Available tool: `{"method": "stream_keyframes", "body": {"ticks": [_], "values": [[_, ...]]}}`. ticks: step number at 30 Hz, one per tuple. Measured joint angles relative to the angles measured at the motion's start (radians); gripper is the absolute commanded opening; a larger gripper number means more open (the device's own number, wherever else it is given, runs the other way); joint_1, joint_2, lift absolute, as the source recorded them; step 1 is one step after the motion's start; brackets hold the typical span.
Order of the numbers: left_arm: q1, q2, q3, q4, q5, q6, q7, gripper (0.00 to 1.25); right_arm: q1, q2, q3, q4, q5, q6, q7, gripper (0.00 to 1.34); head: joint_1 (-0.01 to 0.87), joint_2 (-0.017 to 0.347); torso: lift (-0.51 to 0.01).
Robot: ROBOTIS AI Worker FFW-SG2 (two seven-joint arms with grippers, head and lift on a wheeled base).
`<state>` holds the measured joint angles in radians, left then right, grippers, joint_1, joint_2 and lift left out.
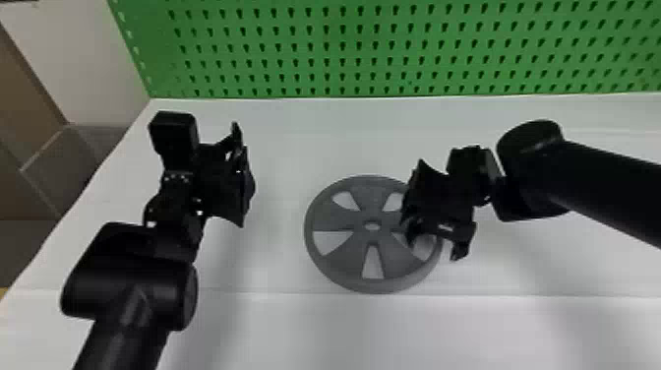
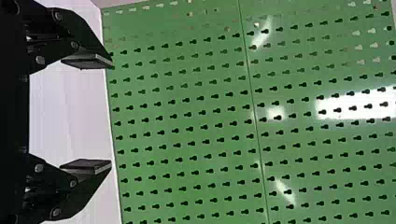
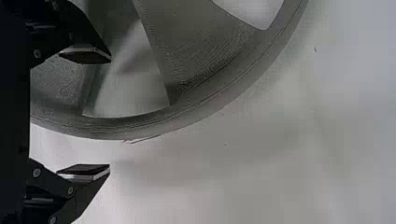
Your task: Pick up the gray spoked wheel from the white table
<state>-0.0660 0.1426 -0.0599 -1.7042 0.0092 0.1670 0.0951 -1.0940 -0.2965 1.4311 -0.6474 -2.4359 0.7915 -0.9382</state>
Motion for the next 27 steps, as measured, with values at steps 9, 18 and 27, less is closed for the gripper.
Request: {"method": "stream_keyframes", "body": {"ticks": [9, 18, 27], "values": [[0.000, 0.000, -0.001, 0.000, 0.000, 0.000, 0.000, 0.76, 0.000, 0.000, 0.000, 0.002, 0.000, 0.000, 0.004, 0.69, 0.779, 0.098, -0.073], [0.000, 0.000, -0.002, 0.000, 0.000, 0.000, 0.000, 0.76, -0.003, 0.000, -0.007, 0.010, 0.004, 0.000, 0.004, 0.46, 0.779, 0.098, -0.073], [0.000, 0.000, -0.003, 0.000, 0.000, 0.000, 0.000, 0.76, -0.003, 0.001, -0.027, 0.011, 0.054, 0.015, 0.004, 0.19, 0.779, 0.098, -0.073]]}}
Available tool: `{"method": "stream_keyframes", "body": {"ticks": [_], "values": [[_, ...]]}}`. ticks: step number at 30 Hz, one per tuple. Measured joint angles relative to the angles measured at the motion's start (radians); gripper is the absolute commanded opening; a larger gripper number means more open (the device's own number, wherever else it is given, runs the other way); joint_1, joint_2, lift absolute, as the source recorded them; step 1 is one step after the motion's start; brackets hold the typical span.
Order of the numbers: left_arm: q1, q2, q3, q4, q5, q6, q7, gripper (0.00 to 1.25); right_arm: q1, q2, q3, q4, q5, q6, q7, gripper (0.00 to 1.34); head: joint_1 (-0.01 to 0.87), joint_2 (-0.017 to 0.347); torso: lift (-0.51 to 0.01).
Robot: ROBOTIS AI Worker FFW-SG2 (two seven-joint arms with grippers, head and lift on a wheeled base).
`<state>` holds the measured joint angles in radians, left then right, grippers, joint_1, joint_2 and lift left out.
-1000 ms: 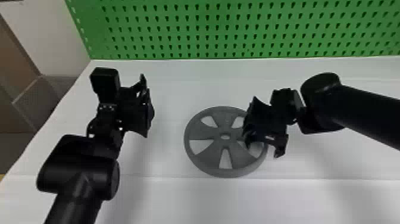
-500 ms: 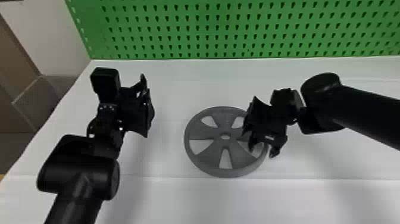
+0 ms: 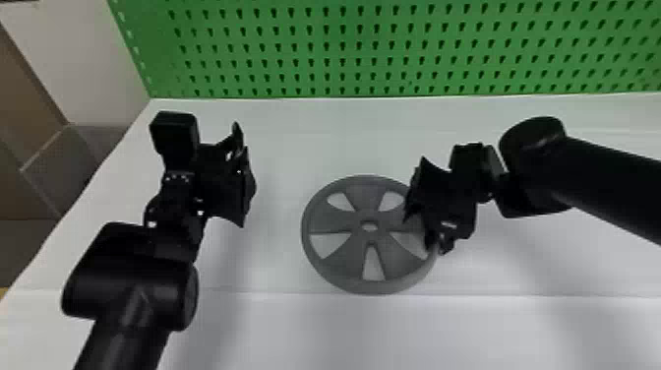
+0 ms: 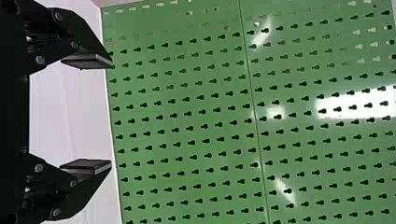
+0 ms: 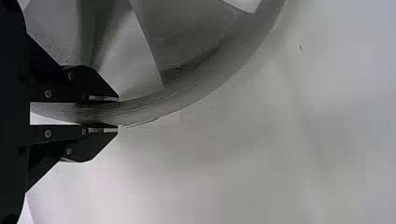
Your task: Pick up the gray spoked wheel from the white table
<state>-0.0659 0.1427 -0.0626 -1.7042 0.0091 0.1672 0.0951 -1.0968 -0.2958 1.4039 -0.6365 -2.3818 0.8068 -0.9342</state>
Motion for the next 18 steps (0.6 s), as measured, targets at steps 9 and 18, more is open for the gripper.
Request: {"method": "stream_keyframes", "body": {"ticks": [9, 18], "values": [[0.001, 0.000, 0.000, 0.000, -0.001, 0.000, 0.000, 0.76, 0.001, 0.001, -0.023, 0.000, 0.059, 0.015, 0.000, 0.19, 0.779, 0.098, -0.073], [0.000, 0.000, 0.000, 0.000, 0.000, 0.000, 0.000, 0.76, 0.002, 0.001, -0.029, 0.000, 0.064, 0.015, 0.003, 0.19, 0.779, 0.098, -0.073]]}}
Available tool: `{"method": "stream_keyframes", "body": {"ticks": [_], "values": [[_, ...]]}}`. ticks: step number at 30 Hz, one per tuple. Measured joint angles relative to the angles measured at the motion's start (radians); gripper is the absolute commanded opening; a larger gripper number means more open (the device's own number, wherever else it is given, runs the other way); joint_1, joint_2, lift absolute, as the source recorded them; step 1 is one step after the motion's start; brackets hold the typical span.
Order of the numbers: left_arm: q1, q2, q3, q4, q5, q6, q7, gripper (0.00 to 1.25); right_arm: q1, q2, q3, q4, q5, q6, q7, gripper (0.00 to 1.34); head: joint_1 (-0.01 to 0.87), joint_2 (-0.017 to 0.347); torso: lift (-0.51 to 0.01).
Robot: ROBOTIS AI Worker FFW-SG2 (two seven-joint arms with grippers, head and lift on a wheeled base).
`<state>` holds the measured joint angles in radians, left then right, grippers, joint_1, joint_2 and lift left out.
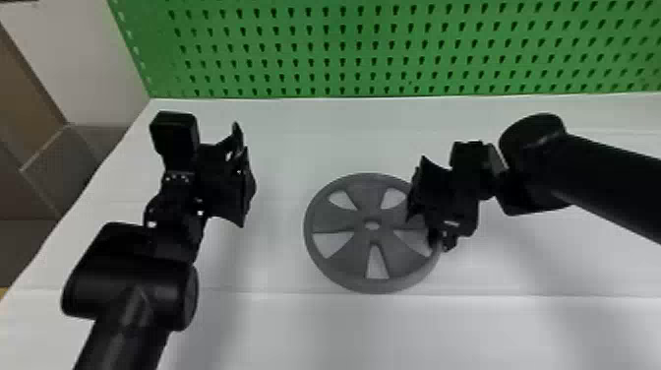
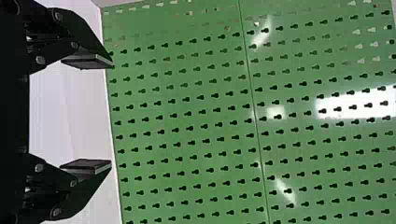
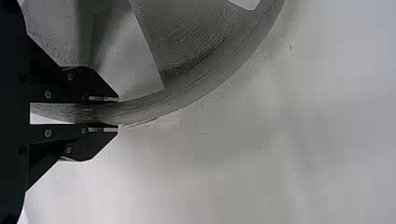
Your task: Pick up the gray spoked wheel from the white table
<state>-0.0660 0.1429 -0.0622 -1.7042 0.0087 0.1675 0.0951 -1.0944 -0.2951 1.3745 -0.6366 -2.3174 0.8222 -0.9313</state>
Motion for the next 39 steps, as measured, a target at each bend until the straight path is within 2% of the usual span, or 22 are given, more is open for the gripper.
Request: {"method": "stream_keyframes", "body": {"ticks": [11, 18, 27, 32, 39], "values": [[-0.001, 0.000, 0.001, 0.000, 0.001, 0.004, 0.000, 0.76, 0.002, -0.001, -0.011, 0.000, 0.013, 0.009, 0.000, 0.19, 0.779, 0.098, -0.073], [0.000, 0.001, 0.003, 0.000, 0.002, 0.004, 0.000, 0.76, 0.006, -0.001, -0.100, -0.005, 0.122, 0.042, 0.000, 0.19, 0.779, 0.098, -0.073], [0.003, 0.001, 0.004, 0.000, 0.003, 0.004, 0.000, 0.76, 0.008, -0.009, -0.262, -0.012, 0.243, 0.112, 0.000, 0.19, 0.779, 0.098, -0.073], [0.004, 0.001, 0.005, 0.000, 0.004, 0.005, 0.000, 0.76, -0.004, -0.018, -0.291, -0.015, 0.256, 0.137, 0.000, 0.19, 0.779, 0.098, -0.073], [0.005, 0.001, 0.004, 0.000, 0.004, 0.008, 0.000, 0.76, -0.021, -0.032, -0.288, -0.017, 0.250, 0.153, 0.000, 0.19, 0.779, 0.098, -0.073]]}}
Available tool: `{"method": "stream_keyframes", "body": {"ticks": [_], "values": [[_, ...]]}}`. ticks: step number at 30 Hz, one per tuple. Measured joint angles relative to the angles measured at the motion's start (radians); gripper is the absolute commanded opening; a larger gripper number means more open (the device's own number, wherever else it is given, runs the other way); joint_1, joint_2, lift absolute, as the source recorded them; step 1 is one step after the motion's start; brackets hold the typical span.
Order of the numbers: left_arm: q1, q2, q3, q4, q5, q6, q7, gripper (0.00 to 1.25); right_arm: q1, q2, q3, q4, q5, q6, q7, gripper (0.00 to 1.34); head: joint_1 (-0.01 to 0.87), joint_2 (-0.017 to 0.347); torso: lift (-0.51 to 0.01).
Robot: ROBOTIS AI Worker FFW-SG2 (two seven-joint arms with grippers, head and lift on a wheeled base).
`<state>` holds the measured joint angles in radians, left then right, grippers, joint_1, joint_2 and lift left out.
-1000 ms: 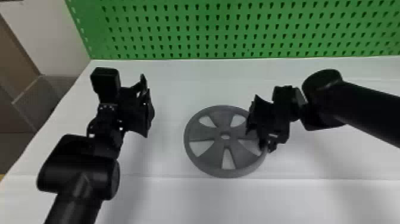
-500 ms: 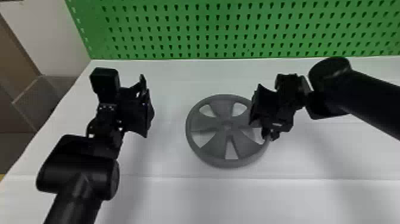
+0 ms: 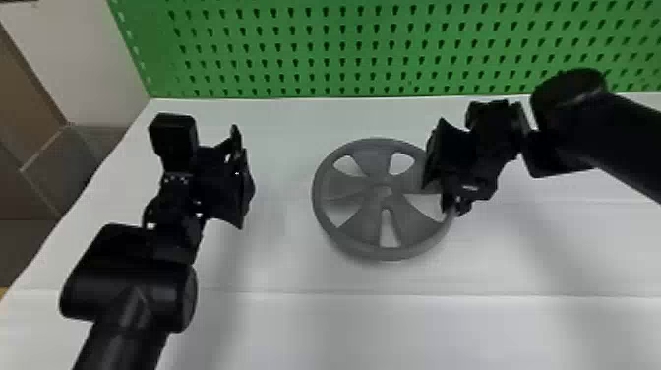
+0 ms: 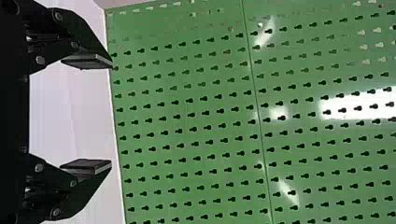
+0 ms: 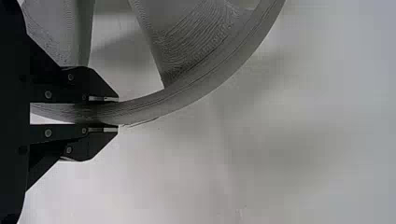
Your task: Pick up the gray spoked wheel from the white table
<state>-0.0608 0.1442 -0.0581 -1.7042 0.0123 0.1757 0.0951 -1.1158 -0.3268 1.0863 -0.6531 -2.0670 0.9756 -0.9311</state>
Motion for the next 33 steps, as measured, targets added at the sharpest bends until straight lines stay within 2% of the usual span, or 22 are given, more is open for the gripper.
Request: {"method": "stream_keyframes", "body": {"ticks": [11, 15, 24, 31, 33], "values": [[0.000, 0.000, 0.000, 0.000, 0.001, 0.002, 0.000, 0.76, -0.002, -0.003, -0.003, -0.001, -0.004, 0.000, 0.002, 0.19, 0.779, 0.098, -0.073], [0.002, 0.000, 0.003, 0.000, 0.003, 0.002, 0.000, 0.76, 0.002, -0.003, -0.042, -0.015, 0.057, -0.001, 0.027, 0.19, 0.779, 0.098, -0.073], [0.005, 0.001, 0.006, 0.000, 0.008, 0.002, 0.000, 0.76, 0.018, 0.004, -0.292, -0.106, 0.394, 0.007, 0.079, 0.19, 0.779, 0.098, -0.073], [0.008, 0.002, 0.011, 0.000, 0.014, 0.002, 0.000, 0.76, 0.058, 0.008, -0.459, -0.252, 0.698, -0.014, 0.176, 0.19, 0.779, 0.098, -0.073], [0.009, 0.002, 0.011, 0.000, 0.016, 0.002, 0.000, 0.76, 0.068, 0.010, -0.495, -0.284, 0.771, -0.025, 0.225, 0.19, 0.779, 0.098, -0.073]]}}
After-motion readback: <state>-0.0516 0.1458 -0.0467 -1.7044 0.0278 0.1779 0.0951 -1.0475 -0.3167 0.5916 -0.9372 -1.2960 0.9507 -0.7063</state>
